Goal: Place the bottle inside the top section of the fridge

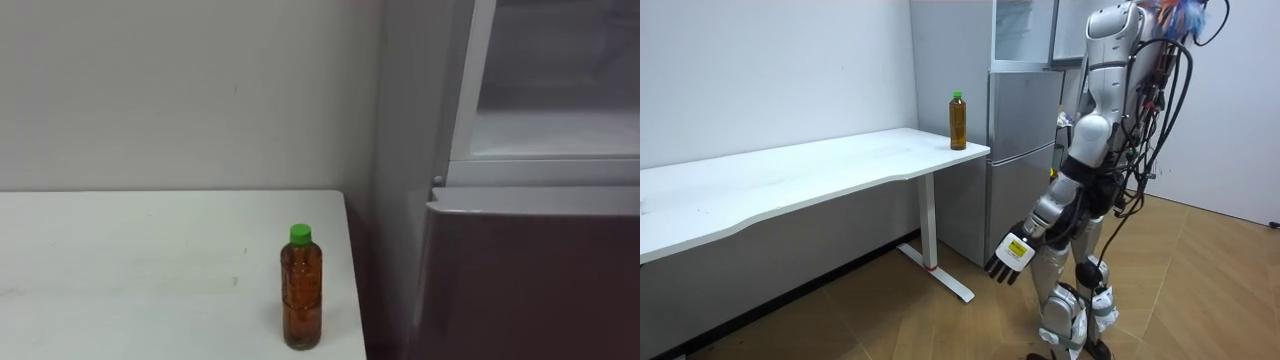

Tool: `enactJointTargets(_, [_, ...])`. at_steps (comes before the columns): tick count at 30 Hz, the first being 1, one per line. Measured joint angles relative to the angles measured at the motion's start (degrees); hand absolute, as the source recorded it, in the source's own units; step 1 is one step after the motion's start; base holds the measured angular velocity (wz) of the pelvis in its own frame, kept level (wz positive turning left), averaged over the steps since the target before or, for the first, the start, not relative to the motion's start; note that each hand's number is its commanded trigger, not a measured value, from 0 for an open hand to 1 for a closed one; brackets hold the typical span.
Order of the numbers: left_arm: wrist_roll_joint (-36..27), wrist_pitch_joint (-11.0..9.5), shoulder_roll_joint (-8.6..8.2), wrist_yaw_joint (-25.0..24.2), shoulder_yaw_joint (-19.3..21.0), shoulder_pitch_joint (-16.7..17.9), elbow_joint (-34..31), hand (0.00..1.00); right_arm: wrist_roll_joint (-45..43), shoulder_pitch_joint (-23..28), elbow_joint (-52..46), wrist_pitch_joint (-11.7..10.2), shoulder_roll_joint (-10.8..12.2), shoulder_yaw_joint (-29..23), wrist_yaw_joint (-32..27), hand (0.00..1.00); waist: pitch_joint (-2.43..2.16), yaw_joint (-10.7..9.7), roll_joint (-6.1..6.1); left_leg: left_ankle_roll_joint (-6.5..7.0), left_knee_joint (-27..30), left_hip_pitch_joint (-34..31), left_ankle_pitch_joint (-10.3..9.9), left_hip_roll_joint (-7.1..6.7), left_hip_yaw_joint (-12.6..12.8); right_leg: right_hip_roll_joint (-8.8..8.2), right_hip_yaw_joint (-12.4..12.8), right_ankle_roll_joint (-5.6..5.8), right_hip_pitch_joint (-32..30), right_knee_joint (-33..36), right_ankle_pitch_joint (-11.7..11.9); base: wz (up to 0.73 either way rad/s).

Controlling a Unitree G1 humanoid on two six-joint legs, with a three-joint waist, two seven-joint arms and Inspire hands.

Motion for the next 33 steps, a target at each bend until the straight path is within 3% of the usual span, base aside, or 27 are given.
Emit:
enactJointTargets(8, [0.94,-1.58,0.05,0.01,-0.1,-0.09,0.04,0.0,-4.28,1.69,-10.48,-2.09,0.03,0.18,1.34,0.0,0.06,0.25,0.31,-0.01,0.11,-0.4,0.0,0.1,0.61,0.02,0.35,-0.06,-0.91,0.32,0.04,-0.02])
enactJointTargets(11, [1.67,-2.37,0.1,0.08,-0.2,-0.09,0.11,0.0,-6.51,2.48,-19.93,-2.21,0.03,0.49,1.58,0.0,0.12,0.51,0.28,0.0,0.19,-0.91,0.01,-0.01,0.56,0.04,0.7,-0.07,-1.42,0.68,0.01,-0.03])
enactJointTargets(16, [3.04,-2.48,0.24,0.09,-0.04,-0.63,-0.01,0.0,-8.28,1.46,-29.94,-4.39,0.13,1.83,3.4,0.0,0.09,0.62,-0.07,0.01,0.36,-1.01,0.01,0.01,0.54,0.03,0.7,-0.07,-1.75,0.81,0.02,0.0])
enactJointTargets(22, [4.5,-2.41,0.37,0.08,-0.15,-0.8,-0.91,0.0,-8.52,2.96,-44.75,-3.92,0.14,4.42,3.52,0.0,0.01,0.84,-0.3,0.01,0.33,-1.7,0.01,0.33,0.98,0.13,1.34,-0.14,-2.7,1.03,0.07,-0.04])
enactJointTargets(33, [5.37,-2.36,0.93,0.07,0.0,-1.08,-0.89,0.0,-8.39,2.95,-57.85,-3.93,-0.25,4.63,5.18,0.0,0.23,2.37,-0.53,-0.02,0.21,-1.63,0.0,0.56,1.0,0.23,1.41,-0.18,-2.5,2.05,0.11,0.0])
